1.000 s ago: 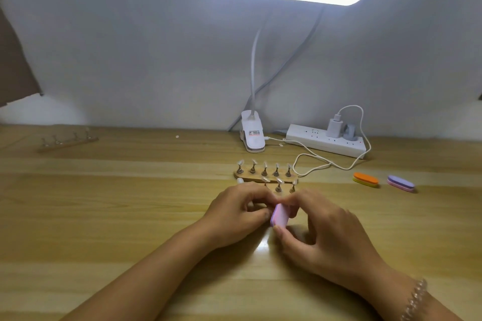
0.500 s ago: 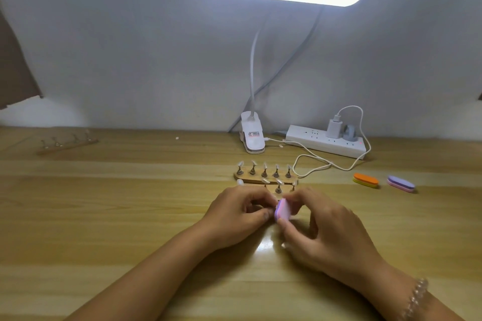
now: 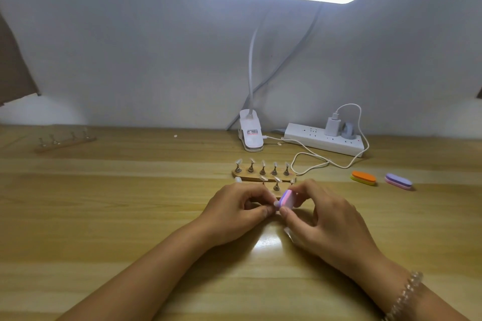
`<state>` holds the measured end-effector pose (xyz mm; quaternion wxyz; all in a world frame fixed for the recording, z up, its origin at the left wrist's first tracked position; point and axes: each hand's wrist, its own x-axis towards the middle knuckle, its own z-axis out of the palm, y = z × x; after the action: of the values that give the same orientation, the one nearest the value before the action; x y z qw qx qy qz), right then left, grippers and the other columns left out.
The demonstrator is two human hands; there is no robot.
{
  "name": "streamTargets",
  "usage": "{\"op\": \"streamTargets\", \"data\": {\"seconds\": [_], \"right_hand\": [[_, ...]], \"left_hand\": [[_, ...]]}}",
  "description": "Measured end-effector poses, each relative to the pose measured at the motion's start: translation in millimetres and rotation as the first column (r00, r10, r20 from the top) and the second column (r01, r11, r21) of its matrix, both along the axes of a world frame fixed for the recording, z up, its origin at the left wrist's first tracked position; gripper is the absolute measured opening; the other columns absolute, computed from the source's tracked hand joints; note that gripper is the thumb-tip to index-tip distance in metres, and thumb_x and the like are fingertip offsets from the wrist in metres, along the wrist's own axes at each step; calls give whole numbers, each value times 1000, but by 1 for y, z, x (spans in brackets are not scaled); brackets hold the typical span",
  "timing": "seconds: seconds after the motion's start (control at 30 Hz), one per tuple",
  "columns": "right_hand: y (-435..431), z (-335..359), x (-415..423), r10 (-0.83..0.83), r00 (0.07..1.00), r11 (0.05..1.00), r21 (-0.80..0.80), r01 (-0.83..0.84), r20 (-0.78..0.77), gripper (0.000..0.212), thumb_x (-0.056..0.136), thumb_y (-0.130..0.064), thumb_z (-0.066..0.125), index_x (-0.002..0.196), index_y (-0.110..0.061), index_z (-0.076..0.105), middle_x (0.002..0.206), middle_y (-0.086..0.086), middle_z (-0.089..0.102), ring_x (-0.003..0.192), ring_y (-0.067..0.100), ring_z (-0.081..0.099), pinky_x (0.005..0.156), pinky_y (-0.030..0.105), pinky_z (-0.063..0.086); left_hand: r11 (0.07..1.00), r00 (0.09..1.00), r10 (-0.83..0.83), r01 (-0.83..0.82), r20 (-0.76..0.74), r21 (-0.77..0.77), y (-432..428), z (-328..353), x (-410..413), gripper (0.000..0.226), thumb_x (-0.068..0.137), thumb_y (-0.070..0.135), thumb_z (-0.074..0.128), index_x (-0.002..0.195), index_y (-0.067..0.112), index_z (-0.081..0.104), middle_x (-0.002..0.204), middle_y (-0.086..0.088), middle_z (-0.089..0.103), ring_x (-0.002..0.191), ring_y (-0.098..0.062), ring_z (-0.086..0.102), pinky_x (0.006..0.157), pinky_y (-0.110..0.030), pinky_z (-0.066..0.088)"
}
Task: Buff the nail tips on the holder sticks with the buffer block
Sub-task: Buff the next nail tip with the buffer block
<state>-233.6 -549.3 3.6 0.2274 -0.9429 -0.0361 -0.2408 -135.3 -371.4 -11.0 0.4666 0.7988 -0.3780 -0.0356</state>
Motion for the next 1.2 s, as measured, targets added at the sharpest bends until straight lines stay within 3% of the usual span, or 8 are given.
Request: {"op": "streamTargets", "data": {"seconds": [0.13, 0.23, 0.37, 0.53, 0.7, 0.83, 1.07, 1.2], "right_hand": [[5, 1, -5, 65, 998, 995, -71, -66, -17, 28, 78, -58, 56, 96, -36, 53, 91, -21, 58, 70, -1, 52, 56, 24, 45], [-1, 1, 1, 1, 1000, 1000, 24, -1, -3, 27, 81, -56, 58, 94, -32, 57, 88, -19, 61, 79, 3, 58, 66, 35, 50], [5, 0, -5, 80, 997, 994, -72, -80, -6, 27, 81, -57, 52, 97, -36, 55, 93, -20, 58, 67, 1, 52, 54, 21, 40], [-2, 1, 2, 26, 1000, 999, 19, -26, 12, 24, 84, -54, 58, 96, -33, 58, 90, -19, 61, 75, 2, 56, 62, 27, 46], [4, 1, -3, 114, 994, 993, -16, -114, -3, 21, 84, -50, 59, 99, -34, 58, 92, -19, 60, 68, -4, 51, 55, 18, 36], [1, 1, 1, 52, 998, 998, 24, -53, 21, 15, 86, -41, 65, 98, -33, 60, 92, -20, 61, 82, 0, 58, 67, 28, 47], [2, 2, -1, 16, 999, 1000, 25, -17, 42, 22, 81, -45, 66, 97, -33, 58, 91, -20, 61, 80, 0, 58, 65, 29, 48], [7, 1, -5, 88, 996, 994, -68, -86, 31, 27, 78, -50, 64, 99, -35, 55, 91, -21, 58, 68, -10, 48, 54, 19, 37]], "left_hand": [[1000, 1000, -23, 23, -7, -9, 0, 1, -1, 20, 84, 11, 63, 95, 21, 76, 92, 11, 73, 92, -7, 68, 83, -34, 55], [1000, 1000, -7, 6, 9, 8, 0, 0, 0, 15, 89, 11, 69, 93, 23, 76, 83, 19, 69, 78, 7, 62, 72, -19, 47], [1000, 1000, -11, 10, 16, 11, 1, 1, -2, 15, 86, 12, 68, 91, 23, 76, 88, 15, 71, 85, -1, 66, 76, -27, 51], [999, 999, 18, -20, 51, 39, 0, 0, -3, 11, 88, 13, 72, 90, 24, 75, 73, 24, 62, 60, 15, 51, 59, -4, 32], [1000, 1000, -8, 8, -1, 7, 0, 1, 0, 15, 88, 9, 69, 93, 21, 76, 89, 13, 72, 84, 0, 65, 74, -23, 48], [1000, 1000, -17, 17, -3, -2, 1, -1, 0, 14, 91, 12, 68, 97, 21, 76, 87, 14, 70, 77, 5, 60, 70, -21, 43], [1000, 1000, -17, 18, -12, 16, 0, 1, -1, 16, 94, 13, 64, 102, 21, 75, 84, 18, 67, 70, 11, 56, 62, -17, 40], [999, 1000, -22, 23, -18, 28, 1, 4, -4, 22, 88, 22, 59, 103, 22, 76, 94, 15, 72, 88, 2, 65, 75, -31, 52]]}}
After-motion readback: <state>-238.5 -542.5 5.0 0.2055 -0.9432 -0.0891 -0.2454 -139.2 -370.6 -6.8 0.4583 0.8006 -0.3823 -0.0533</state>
